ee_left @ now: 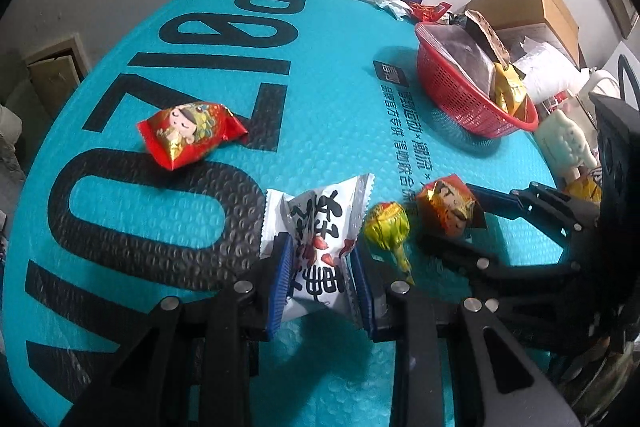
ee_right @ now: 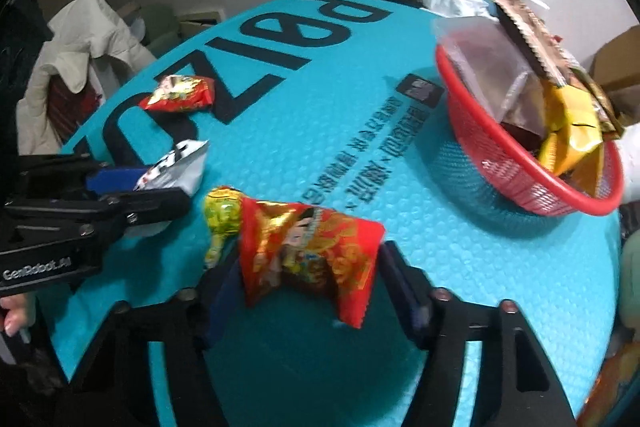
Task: Organize snacks
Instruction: 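Grasp the white peanut packet with the left gripper while the right gripper holds the red packet, then carry the white packet with the left gripper while the right gripper carries the red packet to the basket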
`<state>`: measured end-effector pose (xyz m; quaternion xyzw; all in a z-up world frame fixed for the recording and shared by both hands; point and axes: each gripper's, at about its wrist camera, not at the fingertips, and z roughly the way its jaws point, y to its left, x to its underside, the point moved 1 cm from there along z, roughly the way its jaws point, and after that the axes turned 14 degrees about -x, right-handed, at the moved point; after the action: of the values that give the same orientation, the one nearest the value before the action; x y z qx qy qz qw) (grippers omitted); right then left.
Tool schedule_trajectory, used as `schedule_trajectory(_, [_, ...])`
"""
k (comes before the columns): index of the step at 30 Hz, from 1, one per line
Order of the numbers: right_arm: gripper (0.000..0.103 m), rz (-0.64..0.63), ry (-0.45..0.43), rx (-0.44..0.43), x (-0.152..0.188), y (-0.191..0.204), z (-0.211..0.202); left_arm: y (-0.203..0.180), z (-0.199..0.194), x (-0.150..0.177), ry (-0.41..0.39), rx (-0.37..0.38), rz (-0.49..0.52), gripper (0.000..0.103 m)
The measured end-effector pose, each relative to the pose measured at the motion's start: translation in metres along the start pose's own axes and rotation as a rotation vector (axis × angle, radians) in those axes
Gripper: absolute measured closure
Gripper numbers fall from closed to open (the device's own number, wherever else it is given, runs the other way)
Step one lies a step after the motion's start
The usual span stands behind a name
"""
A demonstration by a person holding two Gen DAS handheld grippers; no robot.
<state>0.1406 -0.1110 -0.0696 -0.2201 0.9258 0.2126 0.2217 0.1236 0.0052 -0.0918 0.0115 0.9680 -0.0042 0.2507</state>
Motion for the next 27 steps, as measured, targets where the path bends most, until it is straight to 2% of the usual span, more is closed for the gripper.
schedule_trajectory(4, [0.056, 0.023, -0.017, -0.01, 0.003, -0.005, -0.006, -0.002, -0.004, 0.005, 0.0, 0.005, 0.001, 0.074])
schedule_trajectory(27, [0.057, 0.064, -0.079, -0.067, 0.047, 0.012, -0.048, -0.025, -0.039, 0.035, -0.036, 0.039, 0.015, 0.074])
